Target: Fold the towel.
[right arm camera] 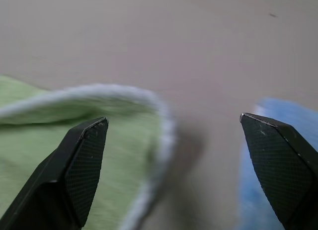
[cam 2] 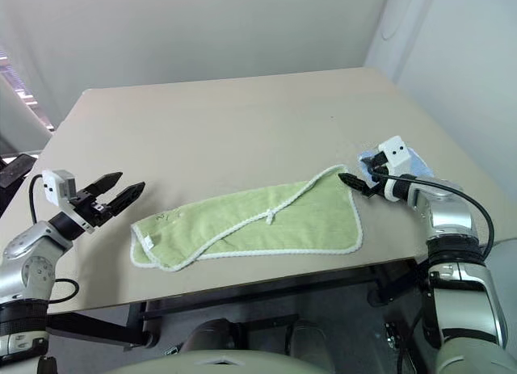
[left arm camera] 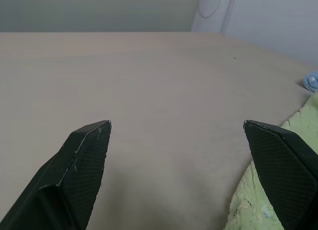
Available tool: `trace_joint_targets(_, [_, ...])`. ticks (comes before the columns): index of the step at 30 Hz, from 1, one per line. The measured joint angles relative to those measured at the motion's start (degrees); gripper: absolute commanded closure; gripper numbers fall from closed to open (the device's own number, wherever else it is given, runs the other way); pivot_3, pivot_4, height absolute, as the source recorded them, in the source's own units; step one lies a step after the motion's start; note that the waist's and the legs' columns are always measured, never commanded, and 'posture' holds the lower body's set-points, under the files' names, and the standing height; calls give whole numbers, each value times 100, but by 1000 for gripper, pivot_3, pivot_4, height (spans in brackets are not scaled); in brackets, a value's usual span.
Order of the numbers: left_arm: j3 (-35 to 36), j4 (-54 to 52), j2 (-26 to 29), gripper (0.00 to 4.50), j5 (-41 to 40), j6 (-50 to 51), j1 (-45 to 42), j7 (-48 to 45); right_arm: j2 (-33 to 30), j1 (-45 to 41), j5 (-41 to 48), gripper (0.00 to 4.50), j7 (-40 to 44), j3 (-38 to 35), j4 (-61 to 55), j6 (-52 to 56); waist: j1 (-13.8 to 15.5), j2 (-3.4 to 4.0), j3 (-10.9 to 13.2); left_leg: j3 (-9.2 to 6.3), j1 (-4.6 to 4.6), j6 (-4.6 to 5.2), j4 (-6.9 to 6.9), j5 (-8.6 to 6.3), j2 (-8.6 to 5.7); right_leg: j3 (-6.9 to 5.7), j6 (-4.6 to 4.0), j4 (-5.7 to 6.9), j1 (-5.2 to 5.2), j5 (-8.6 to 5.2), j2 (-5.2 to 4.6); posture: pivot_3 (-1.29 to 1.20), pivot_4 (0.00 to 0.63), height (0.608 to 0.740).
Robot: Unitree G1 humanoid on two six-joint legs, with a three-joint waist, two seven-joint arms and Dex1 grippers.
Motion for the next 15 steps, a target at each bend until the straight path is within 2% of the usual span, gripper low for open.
trace_joint_targets(5, [-7, -41, -20, 0, 1, -67, 79, 24, 143, -212, -247, 30, 98, 173, 511, -422, -98, 0, 0, 1, 0, -3, 8, 2, 0, 0, 1, 9, 3, 1, 0, 0, 0, 724])
trace_joint_targets(15, [37, -372, -122, 0, -4, -109, 463, 191, 600, -1242, -833, 30, -120, 460, 2093, -1011, -193, 0, 0, 9, 3, -9, 29, 6, 12, 0, 0, 32, 3, 2, 4, 0, 0, 724])
